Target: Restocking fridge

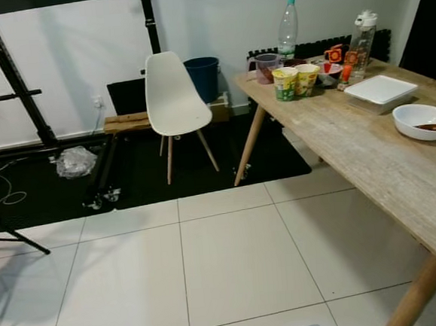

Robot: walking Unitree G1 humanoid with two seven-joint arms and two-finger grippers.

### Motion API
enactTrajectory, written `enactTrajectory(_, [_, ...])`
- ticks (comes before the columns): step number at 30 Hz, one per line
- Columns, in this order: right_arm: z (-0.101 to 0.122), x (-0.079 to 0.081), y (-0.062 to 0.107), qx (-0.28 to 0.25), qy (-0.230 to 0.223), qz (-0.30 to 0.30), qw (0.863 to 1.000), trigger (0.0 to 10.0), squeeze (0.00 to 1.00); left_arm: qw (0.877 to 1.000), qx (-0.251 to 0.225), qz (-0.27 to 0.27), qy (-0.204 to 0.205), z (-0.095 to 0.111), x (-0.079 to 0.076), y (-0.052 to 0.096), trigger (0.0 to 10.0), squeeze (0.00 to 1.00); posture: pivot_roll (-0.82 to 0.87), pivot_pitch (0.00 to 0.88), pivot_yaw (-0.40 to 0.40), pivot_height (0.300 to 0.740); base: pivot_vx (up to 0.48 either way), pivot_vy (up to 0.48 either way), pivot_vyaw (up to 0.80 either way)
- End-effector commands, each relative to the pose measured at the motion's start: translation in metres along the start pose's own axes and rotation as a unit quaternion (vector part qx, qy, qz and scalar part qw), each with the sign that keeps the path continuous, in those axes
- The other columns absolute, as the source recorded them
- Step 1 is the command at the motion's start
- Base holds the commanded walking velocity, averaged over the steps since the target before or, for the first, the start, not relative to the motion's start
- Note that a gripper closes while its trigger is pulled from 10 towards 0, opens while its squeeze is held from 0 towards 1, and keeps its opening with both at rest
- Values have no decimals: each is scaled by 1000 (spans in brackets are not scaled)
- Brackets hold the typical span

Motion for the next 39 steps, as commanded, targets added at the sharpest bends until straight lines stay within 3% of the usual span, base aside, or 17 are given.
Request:
enactTrajectory(1, [4, 5, -1, -4, 4, 6, 1000, 10000, 0, 1000, 3, 4, -1, -3, 2, 1, 10000, 0, -46, 0, 48, 740, 0, 0, 0])
enactTrajectory(15, [17, 10, -2, -11, 24, 4, 1000, 10000, 0, 1000, 28, -13, 7, -23, -15, 3, 10000, 0, -45, 0, 26, 740, 0, 0, 0])
enactTrajectory(24, [5, -10, 1, -2, 18, -11, 1000, 10000, 0, 999, 38, -9, 11, -33, -12, 5, 10000, 0, -43, 0, 33, 740, 0, 0, 0])
enactTrajectory(39, [4, 4, -1, 2, 20, 4, 1000, 10000, 0, 999, 43, -6, 5, -37, -8, 6, 10000, 0, -43, 0, 56, 740, 0, 0, 0])
Point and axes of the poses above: a point about 5 cm out from each wrist's last joint towards the gripper, its own y axis pointing back from the gripper into the wrist, its own z axis along the axis of the wrist's last joint, x = y × z, the point moved 5 cm from there along -y, pointing out of the wrist towards the gripper, and after that the axes turned 6 degrees about -y, right-handed, at the moved point
